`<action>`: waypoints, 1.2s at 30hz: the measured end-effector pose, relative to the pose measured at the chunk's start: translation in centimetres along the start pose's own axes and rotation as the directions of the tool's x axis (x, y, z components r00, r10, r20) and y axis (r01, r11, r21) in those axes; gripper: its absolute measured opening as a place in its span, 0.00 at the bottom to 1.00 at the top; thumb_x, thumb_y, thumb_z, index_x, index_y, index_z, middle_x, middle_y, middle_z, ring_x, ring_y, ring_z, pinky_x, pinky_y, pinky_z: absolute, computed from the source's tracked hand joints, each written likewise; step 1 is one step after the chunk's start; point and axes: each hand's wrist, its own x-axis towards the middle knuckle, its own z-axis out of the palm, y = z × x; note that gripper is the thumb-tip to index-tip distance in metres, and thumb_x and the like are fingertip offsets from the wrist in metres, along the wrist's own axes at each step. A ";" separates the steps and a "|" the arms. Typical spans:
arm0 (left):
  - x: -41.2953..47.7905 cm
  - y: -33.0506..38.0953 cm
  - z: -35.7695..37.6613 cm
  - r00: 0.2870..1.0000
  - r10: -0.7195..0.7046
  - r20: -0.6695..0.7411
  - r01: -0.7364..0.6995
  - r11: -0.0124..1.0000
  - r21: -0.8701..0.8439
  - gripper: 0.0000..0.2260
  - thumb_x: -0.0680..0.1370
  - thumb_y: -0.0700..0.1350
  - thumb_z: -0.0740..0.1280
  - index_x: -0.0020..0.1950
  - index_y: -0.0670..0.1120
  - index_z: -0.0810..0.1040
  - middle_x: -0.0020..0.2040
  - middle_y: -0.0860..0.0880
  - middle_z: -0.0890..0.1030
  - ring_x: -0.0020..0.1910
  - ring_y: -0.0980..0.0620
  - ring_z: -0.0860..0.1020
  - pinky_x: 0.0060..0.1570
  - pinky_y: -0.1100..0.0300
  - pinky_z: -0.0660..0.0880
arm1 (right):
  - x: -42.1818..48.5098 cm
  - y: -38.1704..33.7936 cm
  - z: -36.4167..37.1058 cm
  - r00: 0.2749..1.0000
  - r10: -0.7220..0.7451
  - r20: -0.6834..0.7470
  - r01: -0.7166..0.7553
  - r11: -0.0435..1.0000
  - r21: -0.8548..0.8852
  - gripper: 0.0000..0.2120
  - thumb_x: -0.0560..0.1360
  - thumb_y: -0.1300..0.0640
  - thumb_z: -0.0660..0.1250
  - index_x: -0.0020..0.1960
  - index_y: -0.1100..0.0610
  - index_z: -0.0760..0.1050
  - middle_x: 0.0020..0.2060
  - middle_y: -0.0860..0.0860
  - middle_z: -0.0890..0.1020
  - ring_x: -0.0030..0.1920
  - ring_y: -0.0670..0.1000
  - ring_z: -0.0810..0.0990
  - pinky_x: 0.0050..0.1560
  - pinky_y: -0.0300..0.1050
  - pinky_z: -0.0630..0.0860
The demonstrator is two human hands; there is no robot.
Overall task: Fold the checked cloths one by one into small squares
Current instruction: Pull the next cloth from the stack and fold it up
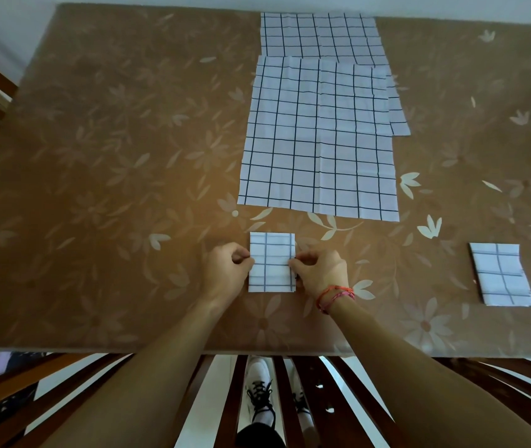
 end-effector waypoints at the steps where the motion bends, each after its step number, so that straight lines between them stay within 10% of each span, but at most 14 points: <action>1: 0.0 0.0 0.0 1.000 0.005 0.003 -0.005 1.000 0.006 0.04 0.73 0.42 0.73 0.46 0.44 0.84 0.41 0.52 0.81 0.42 0.56 0.78 0.41 0.66 0.71 | 0.0 0.0 0.0 1.000 -0.006 -0.004 0.006 1.000 -0.008 0.05 0.72 0.53 0.72 0.45 0.53 0.85 0.36 0.47 0.84 0.35 0.48 0.83 0.43 0.46 0.83; 16: -0.1 -0.5 0.0 0.999 0.049 0.022 -0.051 0.997 0.061 0.04 0.75 0.43 0.72 0.49 0.44 0.82 0.42 0.53 0.80 0.41 0.59 0.75 0.38 0.73 0.67 | -0.5 -0.3 -0.2 1.000 -0.004 -0.029 0.002 0.997 -0.073 0.06 0.72 0.53 0.71 0.47 0.54 0.83 0.41 0.47 0.84 0.42 0.47 0.80 0.47 0.42 0.79; 20: -0.2 -1.9 -0.2 0.949 0.314 -0.012 -0.305 0.928 0.214 0.06 0.78 0.41 0.67 0.52 0.42 0.81 0.49 0.50 0.78 0.50 0.51 0.75 0.51 0.61 0.73 | -1.2 -0.4 0.0 0.989 -0.114 -0.093 0.103 0.988 -0.116 0.08 0.73 0.49 0.69 0.52 0.48 0.78 0.45 0.44 0.79 0.45 0.47 0.79 0.49 0.46 0.79; 26: 0.4 -3.6 0.2 0.787 0.577 0.216 -0.612 0.693 0.381 0.21 0.81 0.42 0.53 0.72 0.38 0.68 0.74 0.45 0.67 0.75 0.49 0.61 0.72 0.52 0.62 | -1.9 -1.3 2.8 0.753 -0.658 -0.002 0.596 0.684 -0.421 0.20 0.75 0.55 0.58 0.65 0.60 0.73 0.61 0.59 0.75 0.59 0.60 0.74 0.59 0.55 0.75; 31: 0.3 -4.4 1.2 0.782 0.535 0.320 -0.620 0.618 0.483 0.24 0.80 0.45 0.50 0.77 0.41 0.61 0.77 0.45 0.61 0.77 0.50 0.55 0.75 0.53 0.51 | -1.4 -0.8 5.1 0.723 -0.588 0.364 0.689 0.568 -0.451 0.29 0.79 0.53 0.44 0.78 0.62 0.50 0.78 0.56 0.51 0.78 0.54 0.46 0.77 0.53 0.50; 36: 0.4 -5.1 1.3 0.780 0.525 0.342 -0.620 0.569 0.540 0.25 0.80 0.46 0.49 0.77 0.40 0.59 0.78 0.44 0.59 0.78 0.50 0.53 0.75 0.52 0.51 | -0.7 0.2 5.6 0.743 -0.545 0.389 0.654 0.467 -0.595 0.30 0.80 0.49 0.43 0.78 0.62 0.50 0.78 0.55 0.53 0.78 0.54 0.48 0.75 0.62 0.51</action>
